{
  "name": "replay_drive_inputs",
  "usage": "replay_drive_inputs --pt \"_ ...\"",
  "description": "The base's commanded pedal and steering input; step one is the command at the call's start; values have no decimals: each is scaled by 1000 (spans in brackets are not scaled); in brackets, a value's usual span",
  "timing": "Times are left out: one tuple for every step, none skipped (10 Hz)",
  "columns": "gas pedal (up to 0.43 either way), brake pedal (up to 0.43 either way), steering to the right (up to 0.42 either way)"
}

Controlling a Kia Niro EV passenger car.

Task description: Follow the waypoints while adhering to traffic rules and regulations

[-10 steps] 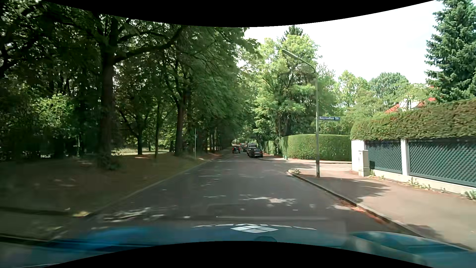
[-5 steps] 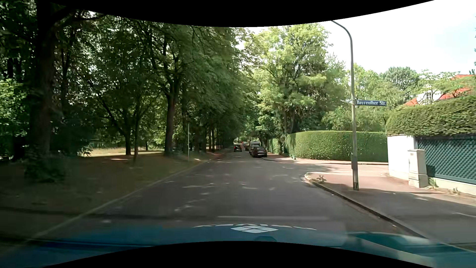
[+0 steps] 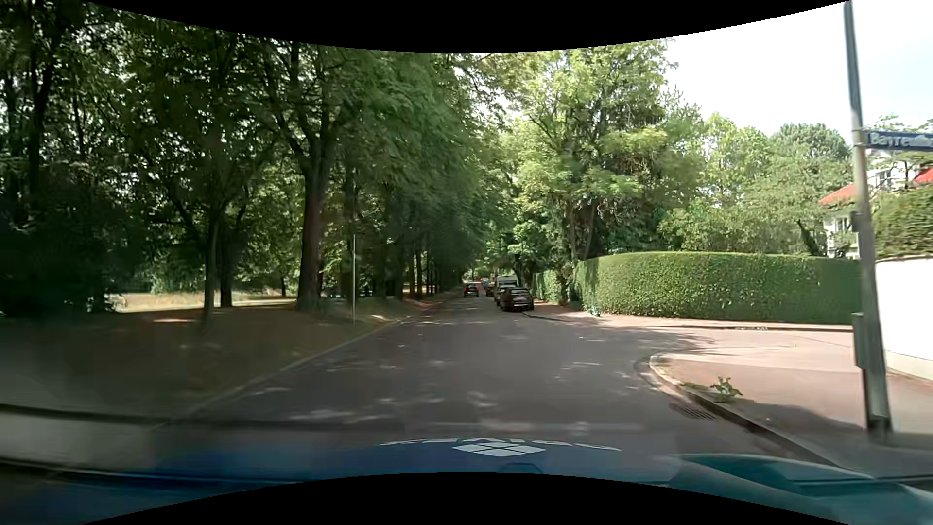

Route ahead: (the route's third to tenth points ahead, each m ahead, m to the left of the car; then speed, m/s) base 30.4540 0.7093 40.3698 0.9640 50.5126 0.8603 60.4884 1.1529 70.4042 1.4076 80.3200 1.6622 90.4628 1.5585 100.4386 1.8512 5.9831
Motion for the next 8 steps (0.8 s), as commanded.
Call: replay_drive_inputs --pt "98 0 -22" --pt "110 0 -21" --pt "118 0 -20" --pt "118 0 -19" --pt "118 0 -18" --pt "130 0 -18" --pt "138 0 -18" --pt "150 0 -16"
